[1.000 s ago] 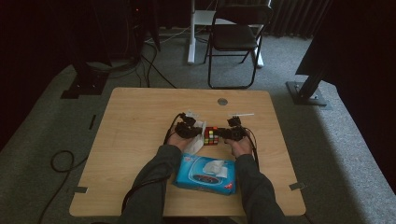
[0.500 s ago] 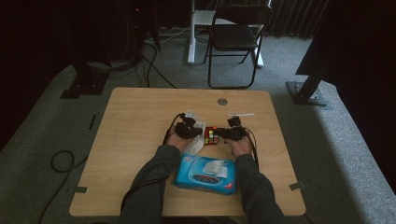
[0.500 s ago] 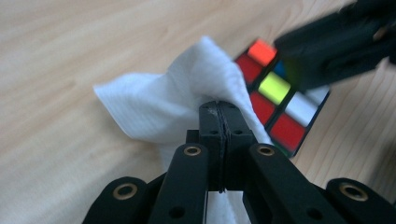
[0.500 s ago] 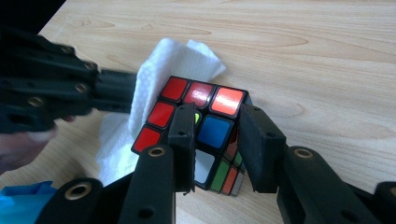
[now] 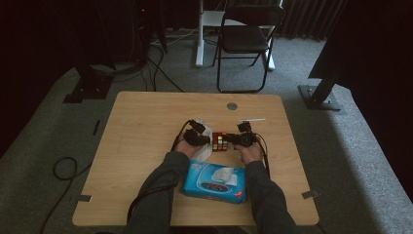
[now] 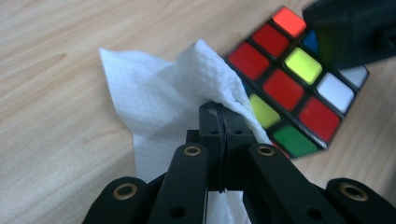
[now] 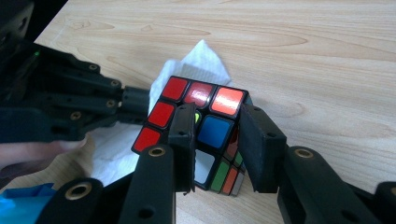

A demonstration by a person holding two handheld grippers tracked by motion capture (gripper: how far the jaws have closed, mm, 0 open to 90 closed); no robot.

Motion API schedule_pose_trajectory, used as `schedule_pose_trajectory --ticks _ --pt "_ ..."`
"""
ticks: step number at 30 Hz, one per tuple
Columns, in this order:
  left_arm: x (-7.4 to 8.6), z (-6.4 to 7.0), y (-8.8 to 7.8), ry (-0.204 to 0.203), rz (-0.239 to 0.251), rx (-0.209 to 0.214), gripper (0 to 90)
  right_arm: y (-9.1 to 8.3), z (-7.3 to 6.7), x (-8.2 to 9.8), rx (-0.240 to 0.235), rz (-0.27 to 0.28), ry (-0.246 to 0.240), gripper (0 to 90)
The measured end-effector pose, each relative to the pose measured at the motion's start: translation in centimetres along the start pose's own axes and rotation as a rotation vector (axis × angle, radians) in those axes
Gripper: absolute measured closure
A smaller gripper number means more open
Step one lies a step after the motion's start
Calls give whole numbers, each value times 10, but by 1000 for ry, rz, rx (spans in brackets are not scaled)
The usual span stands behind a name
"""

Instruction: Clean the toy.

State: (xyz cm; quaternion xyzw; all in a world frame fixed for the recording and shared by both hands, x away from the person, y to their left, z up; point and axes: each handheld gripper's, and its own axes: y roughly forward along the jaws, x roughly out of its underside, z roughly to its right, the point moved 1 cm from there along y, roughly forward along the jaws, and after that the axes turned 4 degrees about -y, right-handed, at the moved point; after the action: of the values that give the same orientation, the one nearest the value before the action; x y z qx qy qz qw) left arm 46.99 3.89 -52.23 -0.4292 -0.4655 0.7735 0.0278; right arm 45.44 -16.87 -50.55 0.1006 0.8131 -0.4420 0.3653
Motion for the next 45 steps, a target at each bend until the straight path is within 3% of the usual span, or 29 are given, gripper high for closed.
schedule_pose_trajectory --ticks 5,10,16,20,22,25,27,31,35,38,45 --pt "2 9 -10 78 -11 10 893 0 0 0 4 1 2 675" --pt "2 14 -19 110 -1 35 893 0 0 0 1 6 4 678" --pt "7 12 -10 104 -42 53 893 0 1 0 2 5 9 681" --pt "10 11 2 117 -91 28 895 0 0 0 2 6 10 682" --pt "11 9 6 105 -97 33 895 0 0 0 2 6 10 682" --pt "10 8 7 99 -96 33 894 0 1 0 1 5 9 681" --pt "9 9 8 109 -99 10 894 0 1 0 2 5 10 681" --pt "8 8 9 75 -81 -13 894 0 0 0 4 5 12 681" --pt "10 8 5 90 -94 38 894 0 1 0 -2 4 14 681" --pt "12 7 5 79 -81 64 894 1 2 0 -8 9 21 684" --pt "6 3 11 47 -72 4 893 1 3 -2 0 6 15 679"
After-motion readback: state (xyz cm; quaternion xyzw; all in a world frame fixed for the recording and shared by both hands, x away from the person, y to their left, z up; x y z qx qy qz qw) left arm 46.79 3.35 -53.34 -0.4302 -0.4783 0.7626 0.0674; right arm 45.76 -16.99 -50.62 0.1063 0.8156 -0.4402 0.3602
